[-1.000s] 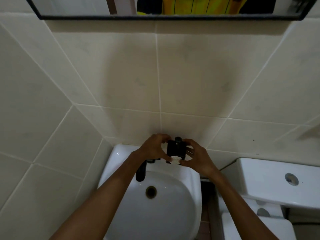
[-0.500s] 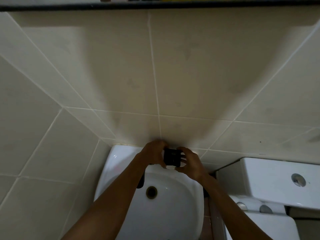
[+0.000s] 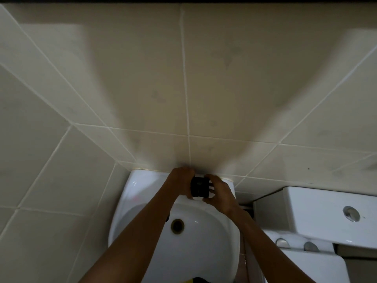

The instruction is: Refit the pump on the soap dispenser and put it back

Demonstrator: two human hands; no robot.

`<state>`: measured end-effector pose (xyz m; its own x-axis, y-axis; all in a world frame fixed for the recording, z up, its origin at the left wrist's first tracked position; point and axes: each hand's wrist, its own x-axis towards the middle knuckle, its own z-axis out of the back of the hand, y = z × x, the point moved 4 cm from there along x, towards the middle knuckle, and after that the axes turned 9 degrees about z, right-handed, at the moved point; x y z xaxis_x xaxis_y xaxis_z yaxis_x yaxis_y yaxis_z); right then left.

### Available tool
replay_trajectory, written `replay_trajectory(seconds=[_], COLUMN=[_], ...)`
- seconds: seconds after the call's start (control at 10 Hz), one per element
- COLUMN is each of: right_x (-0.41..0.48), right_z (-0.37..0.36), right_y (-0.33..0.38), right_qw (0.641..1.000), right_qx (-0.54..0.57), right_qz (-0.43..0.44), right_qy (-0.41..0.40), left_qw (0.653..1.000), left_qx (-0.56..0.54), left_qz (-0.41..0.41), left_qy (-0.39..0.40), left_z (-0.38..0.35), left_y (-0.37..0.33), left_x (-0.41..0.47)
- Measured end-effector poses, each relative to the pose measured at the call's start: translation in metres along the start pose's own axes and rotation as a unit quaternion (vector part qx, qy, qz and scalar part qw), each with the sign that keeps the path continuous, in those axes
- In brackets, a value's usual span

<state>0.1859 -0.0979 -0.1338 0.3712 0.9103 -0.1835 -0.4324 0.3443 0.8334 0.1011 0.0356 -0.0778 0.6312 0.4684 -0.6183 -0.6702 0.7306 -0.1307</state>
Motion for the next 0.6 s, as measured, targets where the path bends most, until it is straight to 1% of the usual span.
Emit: replay_trajectory(seconds=[0.1,0.2,0.3,0.5,0.6], right_x=[-0.002,-0.007,-0.015,-0.037,-0.05], right_z=[-0.003,-0.004,-0.006,-0.001,0.002], right_y=[0.001,0.002,0.004,0.018,0.023], right_qw=[1.0,0.999,0.998,0.995,0.991], right_qx=[-0.002,-0.045,-0.061,-0.103,-0.132], right_qz=[-0.004,0.002,-0.002,-0.004,0.008], right_qy=[0.001,0.001,0.0,0.007,-0.002], left_qw=[1.0,1.0,0.999,0.99,0.979], left_qx=[0.011,0.006,-0.011,-0.113,-0.159], left_qz=[-0.003,0.002,0.022,0.052,0.059], left_qy=[-0.018,-0.029,-0.037,-0.069,-0.11], left_z=[-0.002,-0.005,-0.005,0.006,0.015], left_y=[0.0,0.0,0.002,0.018,0.026], left_x=[-0.004,-0.011,-0.022,-0.053,-0.076])
